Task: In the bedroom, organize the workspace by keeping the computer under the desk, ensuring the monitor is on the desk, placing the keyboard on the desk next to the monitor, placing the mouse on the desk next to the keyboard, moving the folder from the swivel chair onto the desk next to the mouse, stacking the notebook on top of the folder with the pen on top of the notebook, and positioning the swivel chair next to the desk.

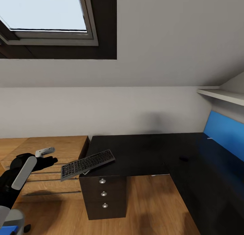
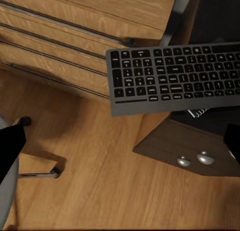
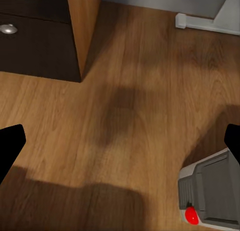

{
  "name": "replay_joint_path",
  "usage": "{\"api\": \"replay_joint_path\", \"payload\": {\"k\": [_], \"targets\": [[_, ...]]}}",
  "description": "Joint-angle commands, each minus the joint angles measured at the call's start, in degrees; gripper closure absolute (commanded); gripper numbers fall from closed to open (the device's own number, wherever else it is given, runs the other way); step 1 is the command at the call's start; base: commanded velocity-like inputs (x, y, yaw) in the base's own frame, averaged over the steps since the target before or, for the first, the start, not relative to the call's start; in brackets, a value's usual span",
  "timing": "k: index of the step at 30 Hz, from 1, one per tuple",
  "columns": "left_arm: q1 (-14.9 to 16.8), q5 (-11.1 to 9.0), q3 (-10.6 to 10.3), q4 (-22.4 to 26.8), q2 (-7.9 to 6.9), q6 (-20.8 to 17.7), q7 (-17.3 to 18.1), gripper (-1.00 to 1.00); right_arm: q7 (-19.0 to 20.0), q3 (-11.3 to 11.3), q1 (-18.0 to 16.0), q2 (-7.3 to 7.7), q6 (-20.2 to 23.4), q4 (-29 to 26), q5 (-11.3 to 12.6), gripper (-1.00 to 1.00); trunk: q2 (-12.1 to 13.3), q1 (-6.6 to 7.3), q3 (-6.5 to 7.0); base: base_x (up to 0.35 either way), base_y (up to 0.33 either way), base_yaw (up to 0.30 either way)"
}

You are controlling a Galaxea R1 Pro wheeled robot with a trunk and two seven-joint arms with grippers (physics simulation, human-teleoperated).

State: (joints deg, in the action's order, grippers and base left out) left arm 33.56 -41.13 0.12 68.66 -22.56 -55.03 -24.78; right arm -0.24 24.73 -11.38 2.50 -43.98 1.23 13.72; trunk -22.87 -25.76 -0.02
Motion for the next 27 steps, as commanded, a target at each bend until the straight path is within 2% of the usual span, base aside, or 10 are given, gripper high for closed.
{"api": "replay_joint_path", "payload": {"k": [1,11,27], "targets": [[0.02,-0.56,-0.01,-0.47,0.05,-0.11,-0.49,-1.00,-0.02,0.49,-0.04,-0.03,-0.23,0.15,0.43,-1.00,-0.04,-0.03,-0.02,0.075,0.000,0.000],[0.02,-0.60,-0.03,-2.57,0.15,1.82,-0.44,-1.00,-0.02,0.49,-0.04,-0.05,-0.23,0.10,0.43,-1.00,-0.04,-0.03,-0.02,0.252,0.000,0.000],[0.02,-0.43,-0.03,-4.99,0.15,2.12,-0.44,-1.00,-0.02,0.49,-0.04,0.03,-0.23,0.08,0.43,-1.00,-0.04,-0.03,-0.02,0.289,0.017,0.000]]}}
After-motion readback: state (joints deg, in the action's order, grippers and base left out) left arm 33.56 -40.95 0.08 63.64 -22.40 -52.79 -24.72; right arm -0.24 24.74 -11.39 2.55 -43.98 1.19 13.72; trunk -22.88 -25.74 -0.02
